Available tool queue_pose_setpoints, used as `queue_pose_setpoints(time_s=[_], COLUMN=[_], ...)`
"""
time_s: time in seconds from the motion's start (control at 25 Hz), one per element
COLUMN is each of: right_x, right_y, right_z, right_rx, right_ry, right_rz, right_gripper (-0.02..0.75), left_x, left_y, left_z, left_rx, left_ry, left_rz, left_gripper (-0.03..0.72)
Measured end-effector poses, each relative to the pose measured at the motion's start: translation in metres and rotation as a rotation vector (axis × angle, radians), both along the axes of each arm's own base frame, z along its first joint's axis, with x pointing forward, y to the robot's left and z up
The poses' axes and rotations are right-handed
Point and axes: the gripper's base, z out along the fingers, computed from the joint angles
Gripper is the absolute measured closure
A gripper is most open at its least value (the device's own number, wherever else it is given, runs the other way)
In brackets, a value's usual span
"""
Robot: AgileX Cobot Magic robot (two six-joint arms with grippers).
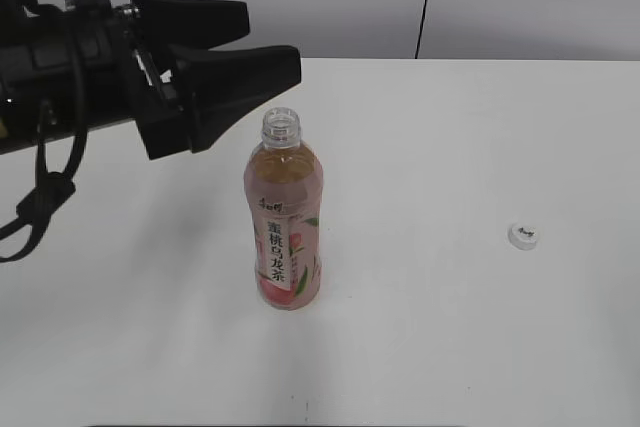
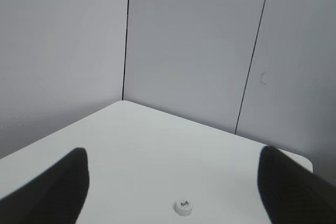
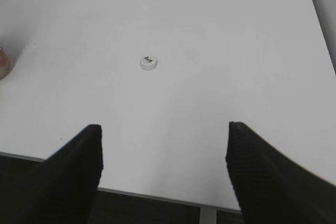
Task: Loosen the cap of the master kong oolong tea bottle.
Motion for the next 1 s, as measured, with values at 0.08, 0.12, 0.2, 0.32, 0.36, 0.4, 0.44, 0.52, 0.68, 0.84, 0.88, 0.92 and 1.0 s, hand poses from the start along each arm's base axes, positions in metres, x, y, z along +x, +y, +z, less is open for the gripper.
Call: queue_pose_setpoints(time_s=[0.08,0.12,0.2,0.32,0.36,0.4,0.44,0.52,0.68,0.84,0.88,0.92,1.0], right_x=[0.000,0.000,0.000,0.000,0.000,0.000,0.000,0.000,0.000,0.000,0.000,0.000,0.000], right_y=[0.000,0.000,0.000,0.000,0.000,0.000,0.000,0.000,0.000,0.000,0.000,0.000,0.000], right_z=[0.000,0.000,0.000,0.000,0.000,0.000,0.000,0.000,0.000,0.000,0.000,0.000,0.000], right_rx=[0.000,0.000,0.000,0.000,0.000,0.000,0.000,0.000,0.000,0.000,0.000,0.000,0.000], right_ry=[0.000,0.000,0.000,0.000,0.000,0.000,0.000,0.000,0.000,0.000,0.000,0.000,0.000], right_rz=[0.000,0.000,0.000,0.000,0.000,0.000,0.000,0.000,0.000,0.000,0.000,0.000,0.000], right_gripper=[0.182,0.182,0.182,0.182,0.182,0.182,0.182,0.182,0.182,0.182,0.182,0.182,0.182], left_x=[-0.004,-0.007,-0.012,-0.018,-0.020,-0.022,-0.025,-0.029,-0.037,-0.044,-0.046,-0.049,-0.054], left_y=[0.002,0.003,0.005,0.009,0.010,0.011,0.012,0.014,0.016,0.018,0.019,0.020,0.021], left_z=[0.006,0.010,0.016,0.026,0.029,0.032,0.035,0.040,0.044,0.049,0.052,0.055,0.061], left_rx=[0.008,0.017,0.025,0.027,0.028,0.029,0.028,0.030,0.042,0.046,0.040,0.036,0.027], left_ry=[0.018,0.022,0.030,0.027,0.022,0.017,0.015,0.026,0.056,0.055,0.045,0.036,0.015], left_rz=[0.004,0.007,0.013,0.028,0.033,0.036,0.040,0.047,0.030,0.017,0.017,0.017,0.017], left_gripper=[0.094,0.094,0.094,0.095,0.095,0.095,0.095,0.095,0.095,0.095,0.095,0.096,0.096])
